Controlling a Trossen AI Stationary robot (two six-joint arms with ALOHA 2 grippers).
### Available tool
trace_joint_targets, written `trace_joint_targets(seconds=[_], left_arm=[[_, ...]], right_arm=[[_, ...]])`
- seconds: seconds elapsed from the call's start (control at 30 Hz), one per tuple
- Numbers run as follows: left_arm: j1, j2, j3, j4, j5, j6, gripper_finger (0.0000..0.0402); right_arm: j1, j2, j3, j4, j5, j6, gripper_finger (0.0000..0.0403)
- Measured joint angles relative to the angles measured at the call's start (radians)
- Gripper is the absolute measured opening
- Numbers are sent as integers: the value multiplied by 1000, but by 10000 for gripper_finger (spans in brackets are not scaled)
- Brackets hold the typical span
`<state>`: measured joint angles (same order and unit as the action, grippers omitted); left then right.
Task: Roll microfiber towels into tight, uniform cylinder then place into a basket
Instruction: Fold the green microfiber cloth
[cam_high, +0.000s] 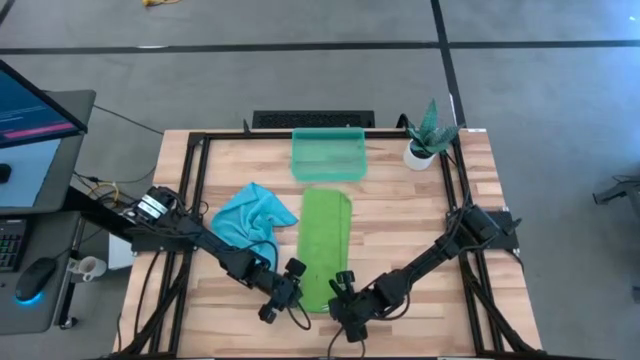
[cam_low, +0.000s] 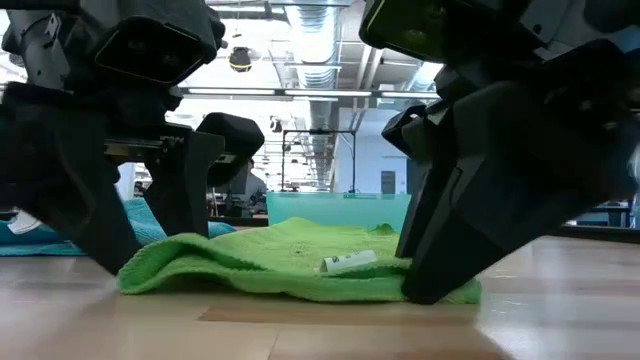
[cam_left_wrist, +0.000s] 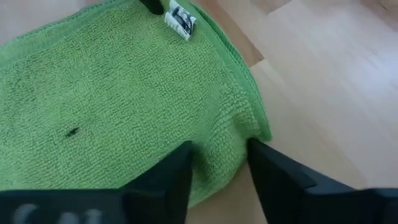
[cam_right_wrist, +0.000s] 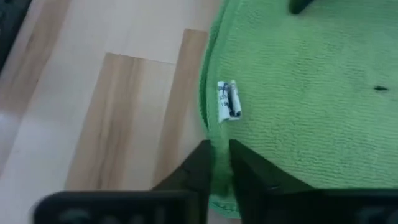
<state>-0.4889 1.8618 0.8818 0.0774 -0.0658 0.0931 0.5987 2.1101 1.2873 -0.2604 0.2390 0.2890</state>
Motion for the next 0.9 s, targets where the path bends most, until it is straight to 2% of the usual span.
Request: trace_joint_targets(seconds=[0.13,0.3,0.43,0.6,0.9], left_arm=[[3,1,-1,5,-10,1,71],[2,-8,-1,1,-21,-6,8],[-17,-29,11,-23,-44,-28,9],[-45,-47,48,-78,-75,-60,3],[-107,-80,147,-269,-229,-65,2]], right_arm=[[-4,0,-1,-3,1,1,12],[-3,1,11,-20,1,7,18],[11,5,56,-82,15,8,7],[45,12,136,-258,96,77,10],[108,8,278,-404,204,124,7]])
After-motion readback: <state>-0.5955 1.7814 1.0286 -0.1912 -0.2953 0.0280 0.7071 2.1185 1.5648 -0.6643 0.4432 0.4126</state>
